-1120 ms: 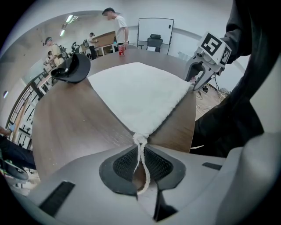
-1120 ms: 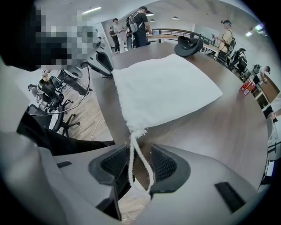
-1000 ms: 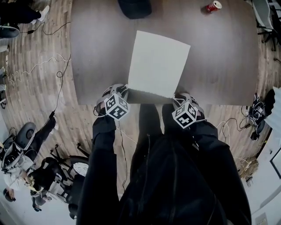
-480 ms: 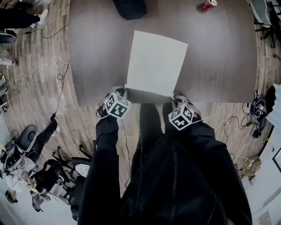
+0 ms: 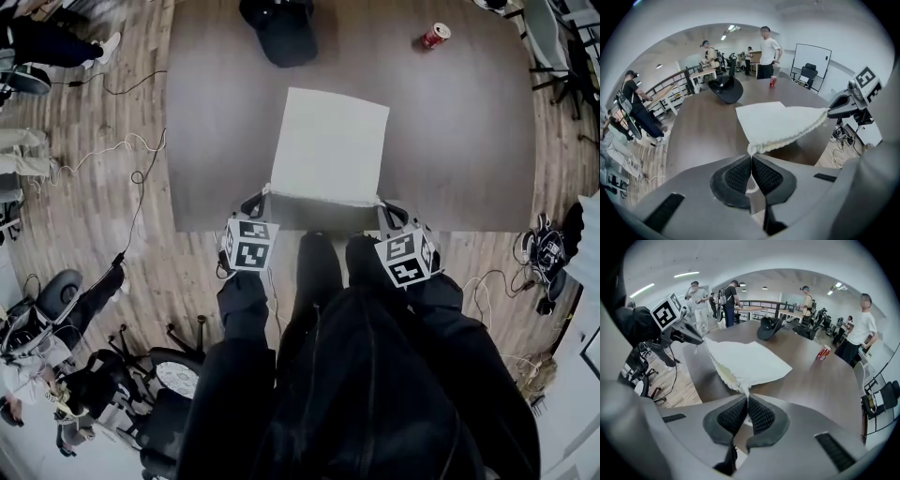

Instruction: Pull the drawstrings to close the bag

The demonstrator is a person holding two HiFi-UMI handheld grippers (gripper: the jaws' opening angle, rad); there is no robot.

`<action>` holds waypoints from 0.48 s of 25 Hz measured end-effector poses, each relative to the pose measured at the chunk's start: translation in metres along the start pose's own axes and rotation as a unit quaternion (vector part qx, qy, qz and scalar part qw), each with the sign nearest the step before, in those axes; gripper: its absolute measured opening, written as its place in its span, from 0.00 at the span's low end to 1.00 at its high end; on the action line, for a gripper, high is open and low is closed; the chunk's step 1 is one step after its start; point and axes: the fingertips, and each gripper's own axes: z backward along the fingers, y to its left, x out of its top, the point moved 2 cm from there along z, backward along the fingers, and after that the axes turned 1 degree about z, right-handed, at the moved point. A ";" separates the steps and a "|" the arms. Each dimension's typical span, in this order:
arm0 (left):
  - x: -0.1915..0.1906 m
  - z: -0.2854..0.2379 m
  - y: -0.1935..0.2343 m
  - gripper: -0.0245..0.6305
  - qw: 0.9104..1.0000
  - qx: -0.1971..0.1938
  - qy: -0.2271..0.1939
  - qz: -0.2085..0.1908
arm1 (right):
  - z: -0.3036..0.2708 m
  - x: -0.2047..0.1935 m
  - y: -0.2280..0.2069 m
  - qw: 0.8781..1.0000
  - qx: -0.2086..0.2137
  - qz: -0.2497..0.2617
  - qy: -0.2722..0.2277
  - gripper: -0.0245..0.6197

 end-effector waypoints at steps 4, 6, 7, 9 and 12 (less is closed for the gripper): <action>0.033 0.040 0.003 0.09 0.998 0.031 -0.053 0.028 | 0.033 0.028 -0.015 0.998 -0.028 0.000 -0.050 0.08; 0.049 0.061 0.005 0.09 0.995 0.047 -0.080 0.039 | 0.049 0.042 -0.021 0.997 -0.041 0.003 -0.072 0.08; 0.056 0.071 0.007 0.09 0.993 0.054 -0.091 0.044 | 0.057 0.048 -0.023 0.996 -0.046 0.006 -0.082 0.08; 0.067 0.089 0.008 0.09 0.990 0.068 -0.108 0.051 | 0.072 0.061 -0.028 0.993 -0.055 0.011 -0.100 0.08; 0.081 0.117 0.013 0.09 0.984 0.091 -0.134 0.069 | 0.095 0.082 -0.035 0.990 -0.070 0.022 -0.122 0.08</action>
